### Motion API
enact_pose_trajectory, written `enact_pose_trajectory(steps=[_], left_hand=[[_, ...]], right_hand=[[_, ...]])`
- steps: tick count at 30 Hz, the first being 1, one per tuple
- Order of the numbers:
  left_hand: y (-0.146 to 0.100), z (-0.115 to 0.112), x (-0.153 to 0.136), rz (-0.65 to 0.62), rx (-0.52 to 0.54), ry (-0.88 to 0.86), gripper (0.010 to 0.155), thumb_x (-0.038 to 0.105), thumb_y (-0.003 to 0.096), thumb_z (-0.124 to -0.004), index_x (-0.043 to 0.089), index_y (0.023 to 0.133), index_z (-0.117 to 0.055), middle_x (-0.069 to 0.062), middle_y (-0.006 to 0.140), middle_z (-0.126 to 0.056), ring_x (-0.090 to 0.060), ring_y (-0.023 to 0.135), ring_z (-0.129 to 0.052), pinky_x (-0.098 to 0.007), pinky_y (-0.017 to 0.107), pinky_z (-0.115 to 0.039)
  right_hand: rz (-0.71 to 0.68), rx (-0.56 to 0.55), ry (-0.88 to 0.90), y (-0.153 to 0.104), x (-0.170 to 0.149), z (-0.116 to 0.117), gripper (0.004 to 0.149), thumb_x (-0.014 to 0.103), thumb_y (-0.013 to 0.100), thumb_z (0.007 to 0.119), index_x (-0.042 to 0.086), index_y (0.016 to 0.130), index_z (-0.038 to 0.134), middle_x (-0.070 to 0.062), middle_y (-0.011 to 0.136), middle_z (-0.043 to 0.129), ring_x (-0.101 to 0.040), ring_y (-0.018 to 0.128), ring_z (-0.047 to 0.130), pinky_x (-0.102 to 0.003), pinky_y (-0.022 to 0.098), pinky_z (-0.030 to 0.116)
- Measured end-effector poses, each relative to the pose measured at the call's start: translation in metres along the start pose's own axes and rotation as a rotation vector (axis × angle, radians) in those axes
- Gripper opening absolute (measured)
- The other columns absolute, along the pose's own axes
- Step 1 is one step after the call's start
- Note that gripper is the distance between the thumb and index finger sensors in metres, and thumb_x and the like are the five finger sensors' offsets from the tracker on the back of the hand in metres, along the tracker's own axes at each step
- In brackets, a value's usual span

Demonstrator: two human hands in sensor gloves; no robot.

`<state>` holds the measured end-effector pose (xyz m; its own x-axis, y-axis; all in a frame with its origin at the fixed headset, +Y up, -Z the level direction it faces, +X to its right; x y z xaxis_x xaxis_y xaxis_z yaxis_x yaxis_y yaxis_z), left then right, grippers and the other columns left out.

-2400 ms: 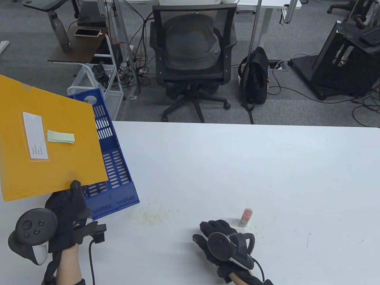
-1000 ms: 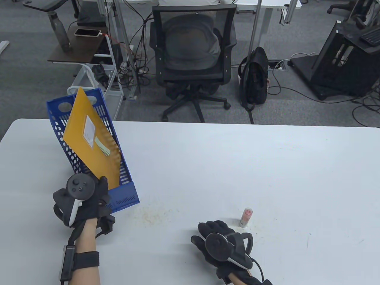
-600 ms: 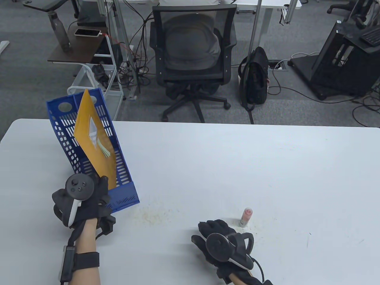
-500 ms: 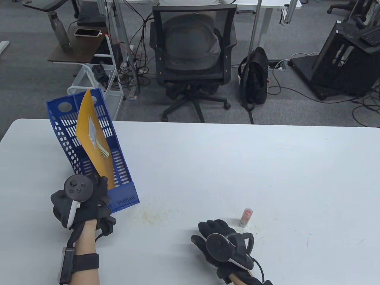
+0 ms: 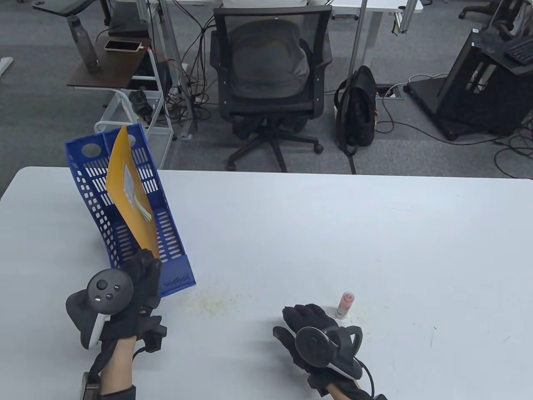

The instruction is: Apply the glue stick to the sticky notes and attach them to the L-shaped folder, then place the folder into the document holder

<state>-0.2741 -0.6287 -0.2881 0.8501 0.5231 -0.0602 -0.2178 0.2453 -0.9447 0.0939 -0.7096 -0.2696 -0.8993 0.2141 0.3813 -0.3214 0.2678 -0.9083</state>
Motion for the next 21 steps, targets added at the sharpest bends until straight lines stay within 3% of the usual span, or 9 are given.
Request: enact_pose_trajectory(steps=[5, 9, 17, 21], left_hand=[[-0.027, -0.021, 0.032, -0.17, -0.082, -0.015, 0.06, 0.054, 0.0519, -0.073, 0.017, 0.1, -0.073, -0.01, 0.088, -0.09, -0.032, 0.081, -0.088, -0.058, 0.065, -0.067], [-0.045, -0.056, 0.049, -0.287, -0.189, 0.04, 0.066, 0.055, 0.0516, -0.074, 0.02, 0.106, -0.062, -0.012, 0.106, -0.072, -0.034, 0.098, -0.072, -0.064, 0.072, -0.055], [-0.065, -0.121, 0.048, -0.368, -0.329, 0.199, 0.086, 0.071, 0.0465, -0.066, 0.031, 0.114, -0.032, -0.006, 0.124, -0.034, -0.033, 0.115, -0.032, -0.068, 0.078, -0.032], [-0.065, -0.136, 0.04, -0.366, -0.417, 0.284, 0.092, 0.075, 0.0455, -0.062, 0.035, 0.114, -0.016, -0.002, 0.124, -0.011, -0.03, 0.114, -0.008, -0.067, 0.077, -0.018]], right_hand=[[0.004, 0.012, -0.049, -0.001, -0.001, -0.004, 0.074, 0.053, 0.044, 0.082, 0.011, 0.103, 0.069, -0.022, 0.1, 0.075, -0.046, 0.084, 0.078, -0.061, 0.052, 0.074], [0.017, 0.049, -0.084, 0.0, -0.005, -0.005, 0.085, 0.055, 0.043, 0.083, 0.012, 0.11, 0.055, -0.022, 0.11, 0.058, -0.046, 0.094, 0.064, -0.064, 0.058, 0.067], [0.028, 0.091, -0.275, 0.0, -0.003, -0.001, 0.092, 0.06, 0.042, 0.08, 0.017, 0.114, 0.041, -0.019, 0.116, 0.034, -0.044, 0.104, 0.038, -0.07, 0.067, 0.049], [0.036, 0.158, -0.278, 0.001, -0.004, 0.007, 0.093, 0.062, 0.043, 0.077, 0.02, 0.115, 0.035, -0.019, 0.117, 0.026, -0.044, 0.104, 0.03, -0.071, 0.069, 0.041]])
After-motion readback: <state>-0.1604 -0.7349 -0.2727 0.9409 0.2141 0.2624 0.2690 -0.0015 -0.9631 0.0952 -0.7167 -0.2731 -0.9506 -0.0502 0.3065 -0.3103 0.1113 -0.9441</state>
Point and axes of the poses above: the tracker on the back of each hand, its own x axis roughly to the thumb side, its own y axis roughly from the wrist to the fingertips, z = x × y, the point moved 2 cm from there along y, roughly from the wrist to the fingertips
